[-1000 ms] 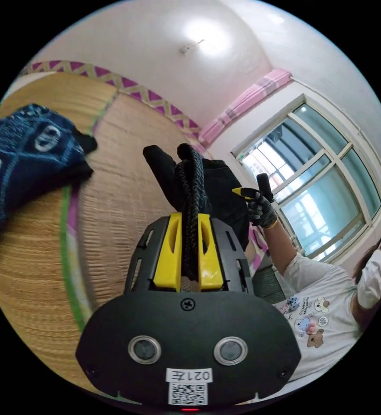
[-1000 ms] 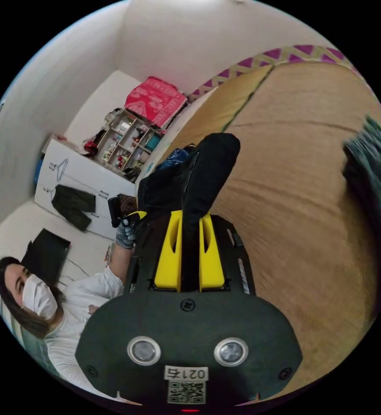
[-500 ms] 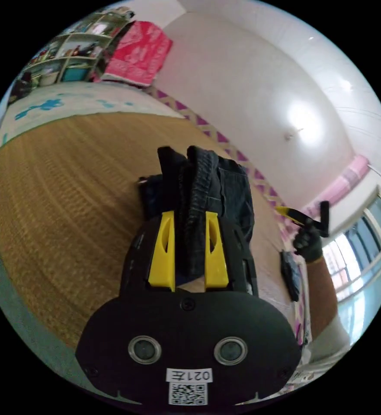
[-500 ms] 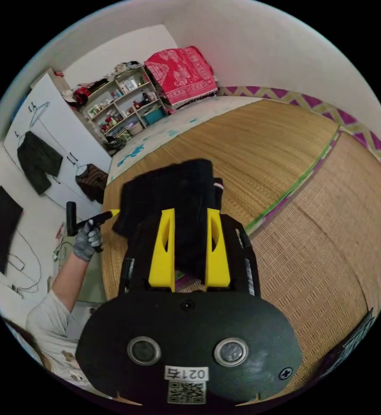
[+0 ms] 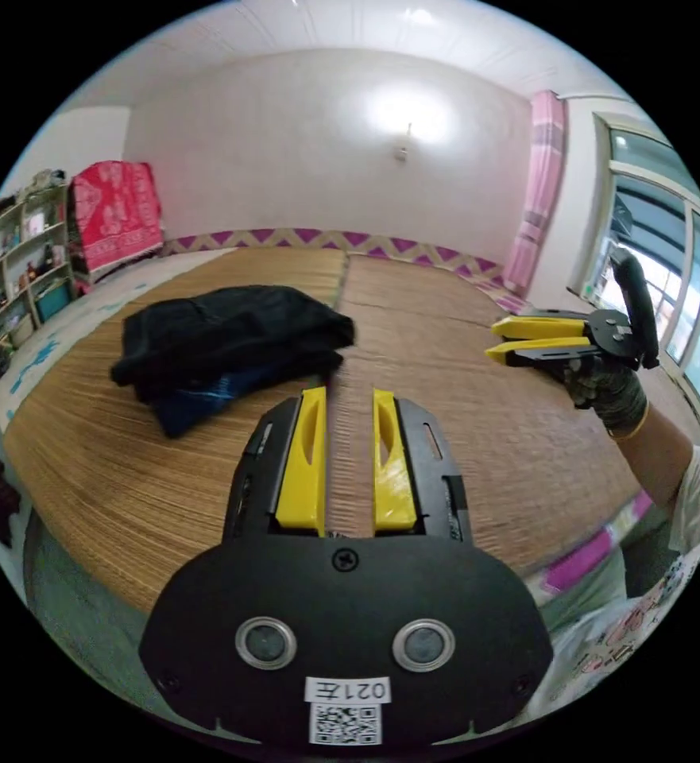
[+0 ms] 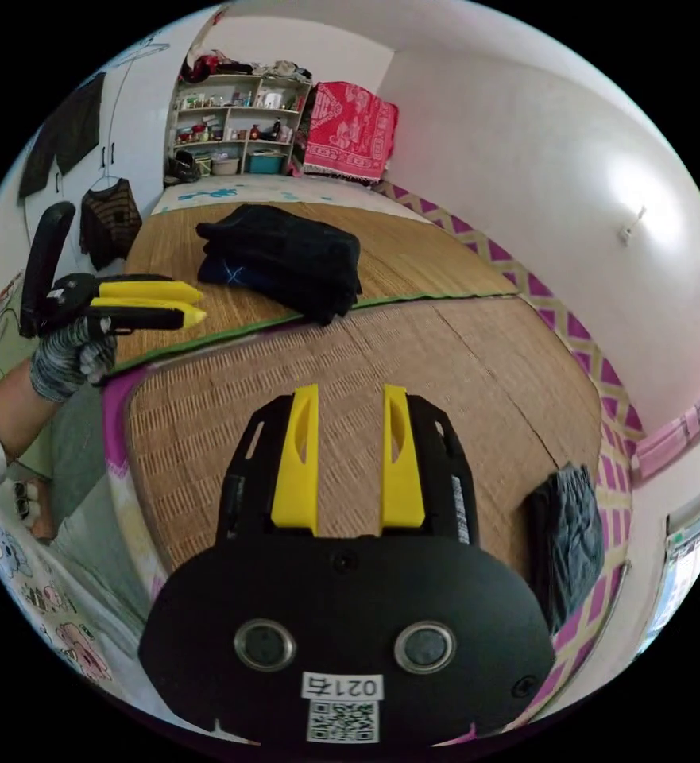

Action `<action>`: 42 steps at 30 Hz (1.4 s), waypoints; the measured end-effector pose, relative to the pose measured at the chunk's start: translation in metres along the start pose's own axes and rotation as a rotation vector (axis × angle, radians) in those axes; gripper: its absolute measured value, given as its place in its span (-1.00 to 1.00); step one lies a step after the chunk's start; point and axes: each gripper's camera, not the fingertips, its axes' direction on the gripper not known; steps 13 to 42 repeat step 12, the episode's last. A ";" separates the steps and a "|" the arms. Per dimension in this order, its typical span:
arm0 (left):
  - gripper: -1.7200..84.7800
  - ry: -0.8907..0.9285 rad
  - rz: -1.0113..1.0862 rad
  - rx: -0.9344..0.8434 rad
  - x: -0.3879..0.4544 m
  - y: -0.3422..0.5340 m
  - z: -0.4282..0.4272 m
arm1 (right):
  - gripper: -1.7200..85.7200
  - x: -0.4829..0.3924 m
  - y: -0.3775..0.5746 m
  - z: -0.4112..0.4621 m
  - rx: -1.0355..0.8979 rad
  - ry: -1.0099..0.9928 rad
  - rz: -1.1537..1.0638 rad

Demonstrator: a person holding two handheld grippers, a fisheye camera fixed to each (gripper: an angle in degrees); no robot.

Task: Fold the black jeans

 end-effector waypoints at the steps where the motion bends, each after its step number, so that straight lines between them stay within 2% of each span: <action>1: -0.77 0.027 0.020 -0.020 0.026 0.006 0.009 | -0.69 -0.006 0.016 -0.005 -0.010 -0.001 0.020; 12: -0.82 0.116 0.108 -0.094 0.195 0.043 0.066 | -0.67 0.003 0.106 -0.049 -0.043 0.082 0.182; 42: -0.82 0.116 0.108 -0.094 0.195 0.043 0.066 | -0.67 0.003 0.106 -0.049 -0.043 0.082 0.182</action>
